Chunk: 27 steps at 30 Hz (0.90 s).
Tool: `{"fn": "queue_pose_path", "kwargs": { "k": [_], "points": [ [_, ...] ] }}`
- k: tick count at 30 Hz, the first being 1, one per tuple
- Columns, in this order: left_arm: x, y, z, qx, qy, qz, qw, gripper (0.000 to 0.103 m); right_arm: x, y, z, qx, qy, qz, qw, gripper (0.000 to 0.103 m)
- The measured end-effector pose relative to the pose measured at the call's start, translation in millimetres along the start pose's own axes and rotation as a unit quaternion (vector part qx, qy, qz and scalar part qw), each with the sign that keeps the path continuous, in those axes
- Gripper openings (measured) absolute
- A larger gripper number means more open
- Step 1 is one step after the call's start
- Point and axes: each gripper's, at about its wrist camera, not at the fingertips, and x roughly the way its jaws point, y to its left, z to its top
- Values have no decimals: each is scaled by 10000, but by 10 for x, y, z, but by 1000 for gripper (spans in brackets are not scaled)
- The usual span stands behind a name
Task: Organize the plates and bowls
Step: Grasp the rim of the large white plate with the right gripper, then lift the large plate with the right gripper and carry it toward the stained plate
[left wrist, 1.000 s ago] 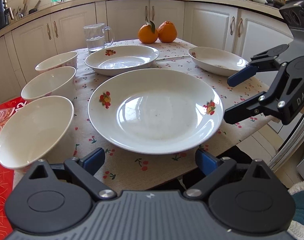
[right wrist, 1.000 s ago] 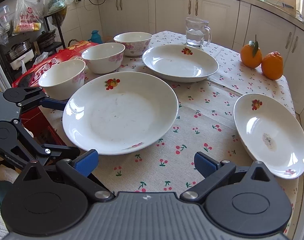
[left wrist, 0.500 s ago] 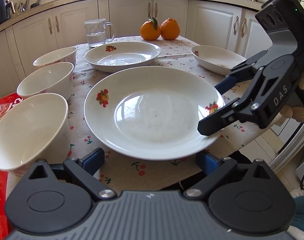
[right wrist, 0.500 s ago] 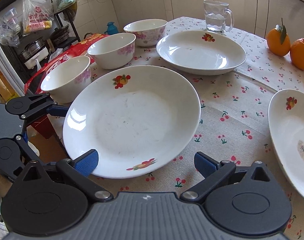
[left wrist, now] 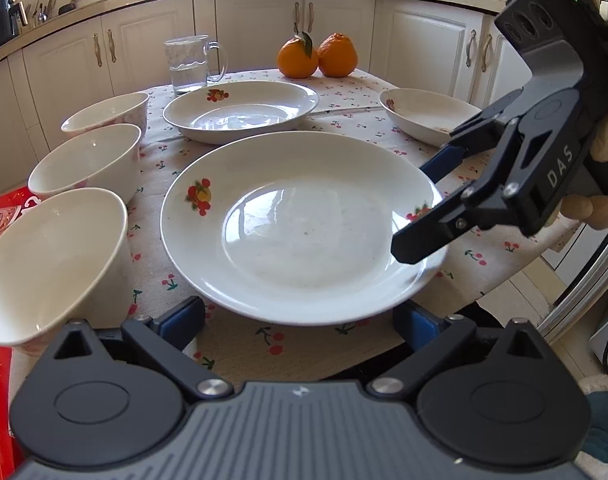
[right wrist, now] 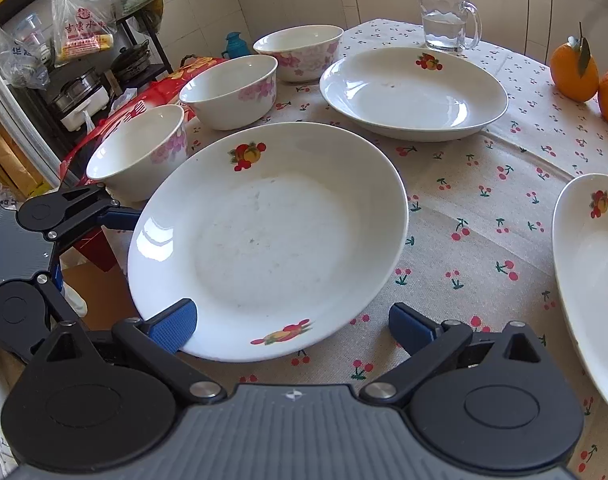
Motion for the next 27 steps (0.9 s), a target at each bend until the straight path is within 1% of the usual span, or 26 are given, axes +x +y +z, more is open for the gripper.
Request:
{"fn": "queue_pose_path", "kwargs": {
  "k": [2,4,10,17,19,22,24,27],
  "points": [
    [2,-7,8,48,6,-36,10000,99,-30,-13,68,-84,-38,48,9999,103],
    [8,-15,15,62,15,-55,10000,99,-38,-29,149,-198,-30,-1,9998,103],
    [23,-2,33,10,71,-46,10000,99,73,-147,391,-389,44,73,9992,103],
    [51,16,61,-2,110,-74,9999,99,249,-292,614,-473,167,314,9982,103],
    [58,22,65,-3,121,-72,9999,98,282,-320,674,-479,187,431,9977,101],
    [57,12,61,31,109,-84,9999,97,323,-346,734,-495,278,583,9967,96],
    [54,7,58,38,100,-92,9999,97,353,-361,767,-508,355,660,9959,90],
    [48,3,55,42,91,-98,9999,96,390,-380,808,-498,476,798,9944,85]
  ]
}}
